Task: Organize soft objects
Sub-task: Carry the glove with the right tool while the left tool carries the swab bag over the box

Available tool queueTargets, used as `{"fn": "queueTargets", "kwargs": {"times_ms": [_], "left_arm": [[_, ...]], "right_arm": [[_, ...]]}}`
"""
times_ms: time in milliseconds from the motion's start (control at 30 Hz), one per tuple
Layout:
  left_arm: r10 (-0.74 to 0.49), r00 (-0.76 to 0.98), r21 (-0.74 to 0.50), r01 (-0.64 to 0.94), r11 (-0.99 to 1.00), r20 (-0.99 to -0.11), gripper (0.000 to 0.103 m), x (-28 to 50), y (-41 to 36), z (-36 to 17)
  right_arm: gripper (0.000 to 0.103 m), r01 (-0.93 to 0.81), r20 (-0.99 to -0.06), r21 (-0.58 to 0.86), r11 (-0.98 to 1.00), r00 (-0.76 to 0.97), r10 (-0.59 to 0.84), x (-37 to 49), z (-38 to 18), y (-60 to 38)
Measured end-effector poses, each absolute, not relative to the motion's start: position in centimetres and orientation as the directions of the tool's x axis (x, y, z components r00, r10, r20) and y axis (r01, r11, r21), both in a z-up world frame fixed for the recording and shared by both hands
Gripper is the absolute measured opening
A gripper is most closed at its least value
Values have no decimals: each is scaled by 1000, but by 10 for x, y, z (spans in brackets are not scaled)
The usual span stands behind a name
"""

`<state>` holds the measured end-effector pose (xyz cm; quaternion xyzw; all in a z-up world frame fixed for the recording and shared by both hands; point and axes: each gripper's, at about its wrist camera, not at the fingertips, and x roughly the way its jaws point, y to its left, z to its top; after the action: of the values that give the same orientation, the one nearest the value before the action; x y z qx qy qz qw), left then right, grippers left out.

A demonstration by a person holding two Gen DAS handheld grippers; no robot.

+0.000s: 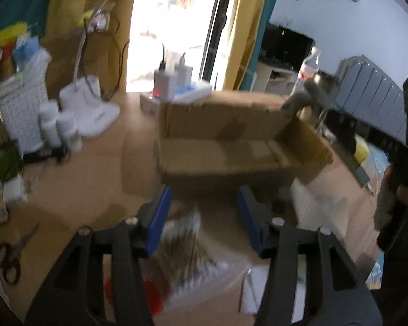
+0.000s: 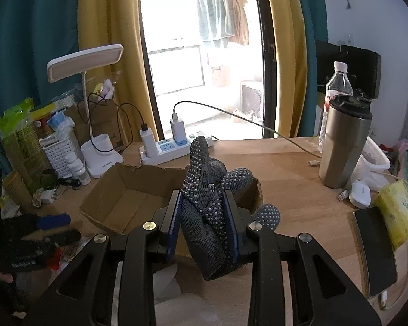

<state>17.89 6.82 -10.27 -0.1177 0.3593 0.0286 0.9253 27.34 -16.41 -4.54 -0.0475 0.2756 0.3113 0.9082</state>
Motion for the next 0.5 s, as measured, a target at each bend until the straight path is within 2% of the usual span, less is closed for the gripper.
{"fn": "queueTargets", "kwargs": {"times_ms": [67, 133, 233, 500], "left_arm": [[-27, 727, -190, -143, 971, -687, 70, 174, 66, -109], [-9, 720, -172, -154, 973, -694, 74, 170, 63, -113], [52, 692, -106, -185, 977, -720, 74, 168, 59, -122], [61, 632, -107, -225, 969, -773, 74, 170, 60, -142]], "right_arm": [[32, -594, -531, 78, 800, 654, 538, 268, -46, -163], [31, -593, -532, 75, 802, 656, 535, 262, -46, -164], [32, -590, -535, 71, 804, 658, 530, 255, -47, -166], [31, -582, -538, 64, 811, 664, 519, 242, -47, -172]]}}
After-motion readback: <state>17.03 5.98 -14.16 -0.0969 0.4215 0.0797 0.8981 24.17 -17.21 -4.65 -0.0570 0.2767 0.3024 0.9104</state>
